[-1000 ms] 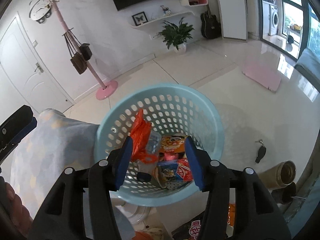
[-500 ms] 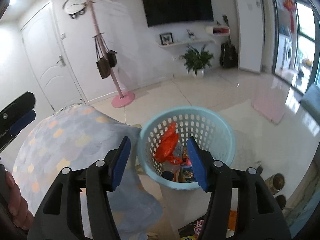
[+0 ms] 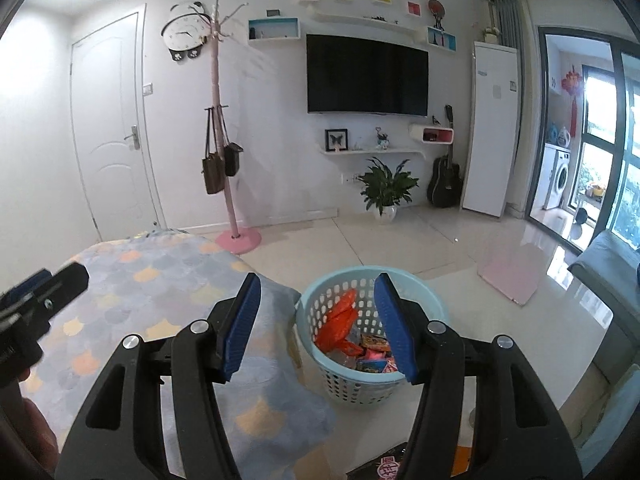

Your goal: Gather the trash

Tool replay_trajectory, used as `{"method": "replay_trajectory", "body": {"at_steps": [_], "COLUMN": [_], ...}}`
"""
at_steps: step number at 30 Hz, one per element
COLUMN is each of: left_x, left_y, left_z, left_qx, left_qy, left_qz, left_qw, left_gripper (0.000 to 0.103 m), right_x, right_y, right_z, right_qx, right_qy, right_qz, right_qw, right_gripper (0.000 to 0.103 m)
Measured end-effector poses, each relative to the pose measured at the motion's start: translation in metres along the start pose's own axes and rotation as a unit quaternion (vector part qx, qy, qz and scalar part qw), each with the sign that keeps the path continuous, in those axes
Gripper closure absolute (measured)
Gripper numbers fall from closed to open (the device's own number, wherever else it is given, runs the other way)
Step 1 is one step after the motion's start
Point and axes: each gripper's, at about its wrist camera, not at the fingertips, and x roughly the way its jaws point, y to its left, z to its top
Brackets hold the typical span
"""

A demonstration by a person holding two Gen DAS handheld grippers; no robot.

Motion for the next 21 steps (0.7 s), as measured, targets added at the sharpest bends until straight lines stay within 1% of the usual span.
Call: {"method": "replay_trajectory", "body": {"at_steps": [4, 7, 10, 17, 21], "left_x": [-0.010, -0.016, -0.022, -0.032, -0.034], "left_y": [0.004, 0.005, 0.007, 0.003, 0.002], "left_z": [-0.011, -0.016, -0.019, -0.023, -0.026], "left_qx": [-0.001, 0.001, -0.004, 0.001, 0.006], "left_qy": [0.001, 0.004, -0.004, -0.011, -0.018], "left_qz": [0.023, 0.029, 0.039, 0.054, 0.068], "left_qw": [0.9997, 0.9996, 0.9992, 0.9985, 0.9975], "left_gripper": [0.013, 0.013, 0.009, 0.008, 0.008], "right_x": [-0.010, -0.017, -0.022, -0.026, -0.022], "right_y": [0.011, 0.013, 0.014, 0.012, 0.011], "right_z": [-0.005, -0.010, -0.015, -0.022, -0.027], "right_qx": [-0.006, -0.010, -0.013, -0.010, -0.008], "right_qy": [-0.006, -0.009, -0.011, -0.015, -0.007], "right_qz": [0.003, 0.000, 0.001, 0.003, 0.005], "right_qw": [1.000, 1.000, 1.000, 1.000, 1.000], "right_gripper": [0.045, 0.044, 0.042, 0.039, 0.038]}}
